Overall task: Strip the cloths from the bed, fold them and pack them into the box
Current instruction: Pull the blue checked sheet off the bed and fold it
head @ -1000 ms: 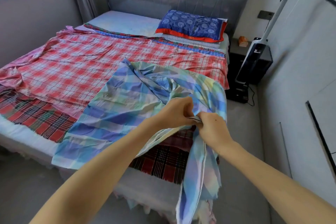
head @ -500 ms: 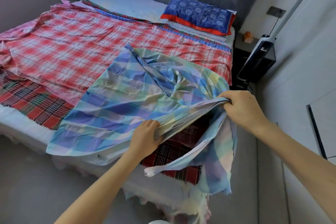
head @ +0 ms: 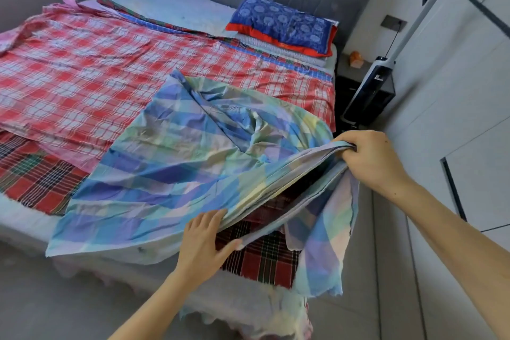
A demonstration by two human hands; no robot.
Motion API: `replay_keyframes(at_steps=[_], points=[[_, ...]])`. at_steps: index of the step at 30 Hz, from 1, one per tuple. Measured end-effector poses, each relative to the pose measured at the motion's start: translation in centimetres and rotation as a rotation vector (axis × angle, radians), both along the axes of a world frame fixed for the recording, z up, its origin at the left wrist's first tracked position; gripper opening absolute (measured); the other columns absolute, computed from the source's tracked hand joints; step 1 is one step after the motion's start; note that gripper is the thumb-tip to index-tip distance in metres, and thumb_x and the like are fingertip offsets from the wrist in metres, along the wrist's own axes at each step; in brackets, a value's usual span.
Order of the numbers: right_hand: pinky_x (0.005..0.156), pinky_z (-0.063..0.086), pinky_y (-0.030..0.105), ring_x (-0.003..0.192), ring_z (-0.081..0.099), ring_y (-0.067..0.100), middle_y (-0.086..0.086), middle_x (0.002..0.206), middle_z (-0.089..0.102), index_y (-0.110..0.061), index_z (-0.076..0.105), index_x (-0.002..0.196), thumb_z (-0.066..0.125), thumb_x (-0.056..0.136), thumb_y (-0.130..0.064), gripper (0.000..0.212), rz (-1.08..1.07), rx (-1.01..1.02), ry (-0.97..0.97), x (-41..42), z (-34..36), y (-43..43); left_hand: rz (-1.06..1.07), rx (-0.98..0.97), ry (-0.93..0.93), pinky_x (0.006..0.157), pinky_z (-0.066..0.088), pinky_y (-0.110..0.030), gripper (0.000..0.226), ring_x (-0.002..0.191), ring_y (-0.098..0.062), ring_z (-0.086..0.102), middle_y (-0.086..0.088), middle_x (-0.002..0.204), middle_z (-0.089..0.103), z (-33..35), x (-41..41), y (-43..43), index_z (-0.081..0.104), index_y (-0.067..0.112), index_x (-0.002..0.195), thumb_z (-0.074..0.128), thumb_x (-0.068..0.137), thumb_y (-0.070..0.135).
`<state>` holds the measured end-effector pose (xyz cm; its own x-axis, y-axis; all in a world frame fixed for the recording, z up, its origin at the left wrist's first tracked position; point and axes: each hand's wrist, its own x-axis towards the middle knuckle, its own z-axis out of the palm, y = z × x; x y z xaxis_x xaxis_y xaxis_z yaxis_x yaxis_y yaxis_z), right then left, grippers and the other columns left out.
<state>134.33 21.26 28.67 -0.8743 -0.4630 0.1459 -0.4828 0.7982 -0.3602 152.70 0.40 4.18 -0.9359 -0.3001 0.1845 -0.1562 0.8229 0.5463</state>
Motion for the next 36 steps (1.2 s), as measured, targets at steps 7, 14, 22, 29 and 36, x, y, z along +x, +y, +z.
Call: replay_keyframes(at_steps=[7, 14, 22, 29, 36], points=[[0.069, 0.047, 0.041, 0.074, 0.059, 0.031, 0.014, 0.075, 0.067, -0.005, 0.072, 0.082, 0.053, 0.079, 0.005, 0.021, -0.001, -0.01, 0.022, 0.4, 2.1, 0.7, 0.385, 0.105, -0.197, 0.066, 0.048, -0.044, 0.039, 0.075, -0.041, 0.063, -0.021, 0.083, 0.068, -2.1, -2.9, -4.4, 0.066, -0.001, 0.094, 0.064, 0.058, -0.015], [0.066, 0.05, 0.044, 0.071, 0.059, 0.029, 0.012, 0.072, 0.066, -0.005, 0.069, 0.078, 0.048, 0.078, 0.003, 0.022, -0.076, -0.039, 0.054, -0.4, -0.4, 1.4, 0.586, 0.077, -0.213, 0.063, 0.043, -0.045, 0.016, 0.077, -0.045, 0.061, -0.028, 0.082, 0.065, -0.5, -1.0, -12.7, 0.065, -0.002, 0.09, 0.053, 0.08, -0.006], [0.065, 0.039, 0.032, 0.08, 0.057, 0.03, 0.008, 0.082, 0.062, -0.007, 0.066, 0.091, 0.043, 0.086, 0.007, 0.028, -0.344, -0.386, 0.144, 5.3, 0.4, 2.5, 0.431, 0.006, 0.228, 0.055, 0.038, -0.034, 0.018, 0.063, -0.03, 0.053, -0.027, 0.079, 0.065, 16.9, -1.9, -20.8, 0.063, -0.005, 0.095, 0.049, 0.084, -0.011], [0.07, 0.042, 0.038, 0.089, 0.058, 0.038, 0.019, 0.096, 0.065, 0.0, 0.064, 0.1, 0.044, 0.086, 0.007, 0.025, -0.386, -0.645, 0.527, 10.1, 13.6, -2.5, 0.353, -0.259, 0.721, 0.065, 0.036, -0.039, 0.019, 0.077, -0.046, 0.059, -0.03, 0.079, 0.063, 40.2, 2.6, -26.3, 0.064, -0.005, 0.089, 0.05, 0.077, -0.005], [0.065, 0.034, 0.031, 0.074, 0.05, 0.024, 0.006, 0.079, 0.055, -0.006, 0.058, 0.086, 0.039, 0.085, 0.005, 0.022, -0.324, -0.763, 0.749, 12.3, 30.1, -7.7, 0.443, -0.69, 0.779, 0.058, 0.041, -0.041, 0.02, 0.065, -0.044, 0.057, -0.025, 0.065, 0.054, 59.5, 8.4, -33.2, 0.061, -0.001, 0.079, 0.063, 0.065, -0.015]])
